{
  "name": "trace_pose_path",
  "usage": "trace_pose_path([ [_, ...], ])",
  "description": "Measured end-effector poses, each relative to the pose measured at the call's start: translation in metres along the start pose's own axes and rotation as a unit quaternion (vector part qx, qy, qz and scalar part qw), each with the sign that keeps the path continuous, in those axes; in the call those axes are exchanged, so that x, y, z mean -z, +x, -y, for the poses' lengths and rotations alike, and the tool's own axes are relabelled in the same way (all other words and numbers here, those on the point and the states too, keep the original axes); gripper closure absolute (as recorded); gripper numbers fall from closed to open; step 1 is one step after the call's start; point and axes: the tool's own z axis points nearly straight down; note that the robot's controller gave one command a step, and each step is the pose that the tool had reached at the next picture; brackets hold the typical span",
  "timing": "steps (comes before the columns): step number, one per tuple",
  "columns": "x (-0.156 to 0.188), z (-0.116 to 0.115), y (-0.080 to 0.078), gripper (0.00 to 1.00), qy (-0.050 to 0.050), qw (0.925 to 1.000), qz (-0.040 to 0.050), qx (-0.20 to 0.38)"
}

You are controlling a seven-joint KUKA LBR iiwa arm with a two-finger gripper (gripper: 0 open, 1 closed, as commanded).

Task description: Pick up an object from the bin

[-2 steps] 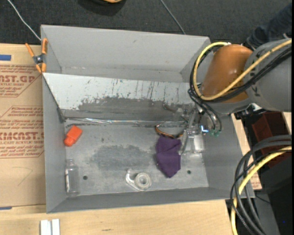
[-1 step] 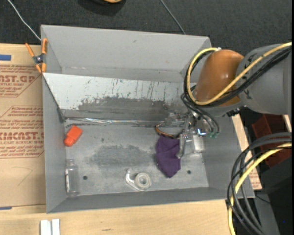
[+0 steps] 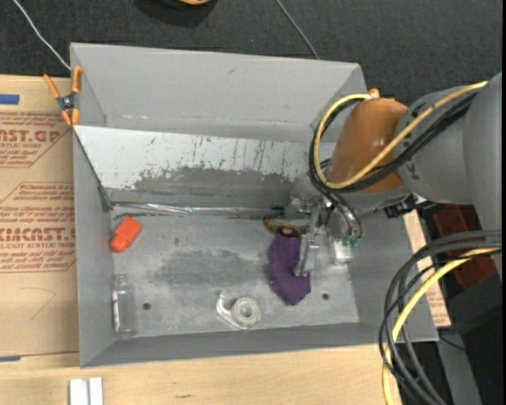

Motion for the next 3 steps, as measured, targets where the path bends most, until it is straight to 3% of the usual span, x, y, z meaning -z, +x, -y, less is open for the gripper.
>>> trace_pose_path([
  [1, 0.0009, 0.0043, -0.0031, 1.00, 0.000, 0.9995, -0.0025, 0.031],
  [3, 0.0023, 0.0049, -0.0032, 1.00, 0.000, 0.9994, -0.0028, 0.035],
])
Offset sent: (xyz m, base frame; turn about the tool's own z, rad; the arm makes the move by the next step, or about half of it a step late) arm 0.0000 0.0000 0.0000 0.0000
